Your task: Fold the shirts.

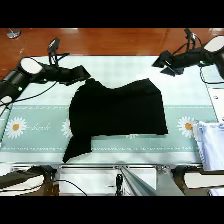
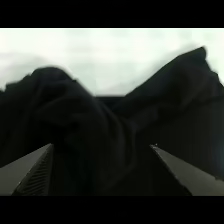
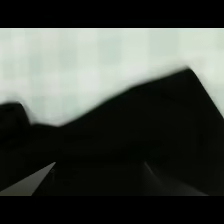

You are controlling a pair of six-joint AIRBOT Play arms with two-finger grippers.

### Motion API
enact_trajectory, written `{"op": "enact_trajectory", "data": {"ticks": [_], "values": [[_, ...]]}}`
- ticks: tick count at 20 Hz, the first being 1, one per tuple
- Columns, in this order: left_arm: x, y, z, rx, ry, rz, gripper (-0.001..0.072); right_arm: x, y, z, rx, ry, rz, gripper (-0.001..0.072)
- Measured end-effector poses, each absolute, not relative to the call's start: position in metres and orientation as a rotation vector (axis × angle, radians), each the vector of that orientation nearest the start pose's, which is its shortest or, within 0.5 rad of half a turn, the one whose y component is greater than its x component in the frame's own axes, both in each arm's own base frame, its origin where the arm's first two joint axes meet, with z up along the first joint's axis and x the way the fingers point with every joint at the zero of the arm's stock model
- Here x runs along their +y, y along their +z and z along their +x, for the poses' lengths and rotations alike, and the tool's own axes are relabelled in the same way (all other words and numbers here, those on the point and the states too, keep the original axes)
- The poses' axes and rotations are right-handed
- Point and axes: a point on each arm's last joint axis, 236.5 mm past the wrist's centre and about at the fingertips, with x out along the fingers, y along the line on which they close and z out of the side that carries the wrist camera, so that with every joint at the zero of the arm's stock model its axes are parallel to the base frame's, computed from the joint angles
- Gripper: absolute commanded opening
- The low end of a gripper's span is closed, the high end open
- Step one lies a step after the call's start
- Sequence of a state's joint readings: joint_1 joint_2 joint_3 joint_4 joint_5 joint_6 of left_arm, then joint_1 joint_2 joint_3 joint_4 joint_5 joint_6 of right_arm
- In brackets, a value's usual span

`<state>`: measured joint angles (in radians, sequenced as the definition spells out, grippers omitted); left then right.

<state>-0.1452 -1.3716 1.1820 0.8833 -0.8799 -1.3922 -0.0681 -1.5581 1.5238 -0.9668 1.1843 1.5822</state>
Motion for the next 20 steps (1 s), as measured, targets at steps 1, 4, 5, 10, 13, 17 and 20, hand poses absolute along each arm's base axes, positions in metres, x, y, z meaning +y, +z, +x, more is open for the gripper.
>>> {"op": "enact_trajectory", "data": {"ticks": [1,4,5,10,13,17,20], "values": [[-0.167,0.038,0.425,1.090,-0.467,-0.423,0.0703,0.078,0.052,0.466,1.220,0.272,0.569,0.0623],[-0.116,0.020,0.390,1.245,-0.446,-0.422,0.0703,0.024,0.036,0.412,1.387,0.169,0.485,0.0623],[-0.096,0.013,0.377,1.286,-0.422,-0.442,0.0703,0.007,0.032,0.395,1.419,0.123,0.468,0.0623],[-0.035,-0.042,0.285,1.457,-0.286,-0.655,0.0703,-0.015,0.005,0.318,1.410,0.024,0.554,0.0623],[-0.044,-0.067,0.249,1.480,-0.268,-0.825,0.0703,0.014,-0.008,0.288,1.355,0.092,0.646,0.0623],[-0.078,-0.079,0.225,1.486,-0.334,-0.951,0.0703,0.044,-0.018,0.261,1.305,0.165,0.725,0.0623],[-0.101,-0.086,0.217,1.497,-0.377,-0.939,0.0703,0.053,-0.021,0.252,1.294,0.187,0.746,0.0623]]}}
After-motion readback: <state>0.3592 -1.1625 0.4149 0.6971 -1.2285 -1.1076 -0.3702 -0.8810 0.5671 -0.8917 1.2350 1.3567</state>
